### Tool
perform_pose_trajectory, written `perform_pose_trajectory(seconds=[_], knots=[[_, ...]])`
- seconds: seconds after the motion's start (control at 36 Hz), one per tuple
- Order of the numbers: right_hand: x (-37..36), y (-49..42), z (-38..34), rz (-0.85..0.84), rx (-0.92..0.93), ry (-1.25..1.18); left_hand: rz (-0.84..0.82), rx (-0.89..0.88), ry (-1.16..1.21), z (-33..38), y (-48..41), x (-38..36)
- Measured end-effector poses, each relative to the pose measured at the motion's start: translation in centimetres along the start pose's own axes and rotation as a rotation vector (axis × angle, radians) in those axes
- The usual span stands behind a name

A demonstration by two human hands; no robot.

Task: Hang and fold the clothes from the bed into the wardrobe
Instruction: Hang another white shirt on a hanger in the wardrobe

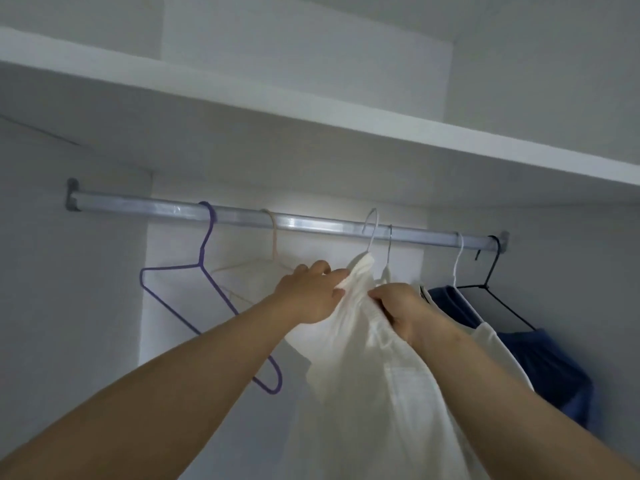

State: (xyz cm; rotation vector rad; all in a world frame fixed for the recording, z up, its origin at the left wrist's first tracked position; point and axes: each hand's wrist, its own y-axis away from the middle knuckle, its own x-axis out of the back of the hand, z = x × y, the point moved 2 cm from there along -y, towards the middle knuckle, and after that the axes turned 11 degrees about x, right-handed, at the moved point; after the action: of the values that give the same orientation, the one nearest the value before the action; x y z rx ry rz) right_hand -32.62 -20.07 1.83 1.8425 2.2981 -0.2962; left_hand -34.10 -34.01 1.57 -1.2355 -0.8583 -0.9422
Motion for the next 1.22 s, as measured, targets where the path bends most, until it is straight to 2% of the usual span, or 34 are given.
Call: perform_pose_trajectory(seconds=[0.08, 0.17, 0.31, 0.44, 0.61, 0.81, 1.0, 1.22], knots=[[0.5, -0.8, 0.4, 0.055, 0.037, 0.151, -0.058, 0.032, -0.114, -0.9, -1.2, -0.6], [1.3, -1.5, 0.9, 0.096, 0.059, 0.249, -0.046, 0.013, -0.222, -1.6, -1.6, -1.0], [2.6, -1.7, 2.3, 0.127, 0.020, 0.320, -0.021, -0.051, -0.234, -2.5, -1.3, -1.5], [3.7, -1.5, 3.2, 0.149, -0.006, 0.416, -0.178, -0.072, -0.262, -4.4, -0.4, -2.8], [4.2, -1.0, 3.5, 0.146, -0.026, 0.495, -0.082, -0.193, -0.298, -6.8, 0.5, -3.4], [2.7, -0.8, 1.4, 0.064, 0.076, 0.412, -0.064, -0.206, -0.095, -7.6, 1.8, -2.9], [0.5, -2.5, -1.4, 0.055, 0.214, 0.352, 0.028, -0.277, -0.078, -7.6, 3.1, -1.7], [-0.9, -6.6, 0.7, 0.076, 0.157, 0.348, 0.076, -0.339, 0.094, -7.8, 4.0, -1.4]])
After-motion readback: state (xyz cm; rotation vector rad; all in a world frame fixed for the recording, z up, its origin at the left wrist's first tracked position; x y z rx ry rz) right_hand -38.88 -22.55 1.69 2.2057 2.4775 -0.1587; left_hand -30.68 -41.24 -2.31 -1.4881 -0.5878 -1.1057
